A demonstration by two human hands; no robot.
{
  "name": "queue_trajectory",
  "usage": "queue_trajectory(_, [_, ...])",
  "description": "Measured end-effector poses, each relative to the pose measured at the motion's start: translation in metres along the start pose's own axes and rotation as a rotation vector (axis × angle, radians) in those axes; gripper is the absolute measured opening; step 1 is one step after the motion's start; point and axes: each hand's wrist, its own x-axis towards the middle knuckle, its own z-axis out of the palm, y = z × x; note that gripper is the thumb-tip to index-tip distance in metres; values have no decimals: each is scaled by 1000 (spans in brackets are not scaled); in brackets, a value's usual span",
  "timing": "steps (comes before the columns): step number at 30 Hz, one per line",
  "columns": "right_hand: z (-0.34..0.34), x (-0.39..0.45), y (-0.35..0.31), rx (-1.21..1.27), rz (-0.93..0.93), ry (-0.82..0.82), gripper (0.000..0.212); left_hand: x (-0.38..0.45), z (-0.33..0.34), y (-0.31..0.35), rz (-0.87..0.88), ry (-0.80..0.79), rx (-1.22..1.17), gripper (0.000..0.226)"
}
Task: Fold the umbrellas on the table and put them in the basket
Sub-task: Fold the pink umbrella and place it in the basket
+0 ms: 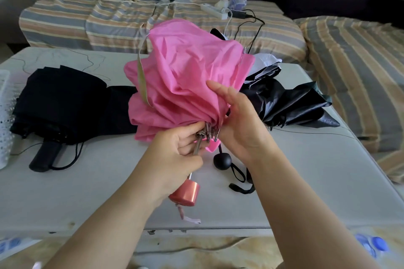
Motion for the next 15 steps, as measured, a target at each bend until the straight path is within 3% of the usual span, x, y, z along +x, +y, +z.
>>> queue_trajectory(3, [0,7,10,-246,-39,147,24,-1,-2,-2,4,-14,33,74])
queue_trajectory(6, [5,11,22,-380,-46,195,52,-4,1,-3,28,-49,82,73])
queue_trajectory(10, [11,8,24,-321,-110,302,44,-5,6,-7,41,-29,110,57])
queue_trajectory(15, [14,5,15,-60,-194,343,46,-4,13,-4,23,56,10,60])
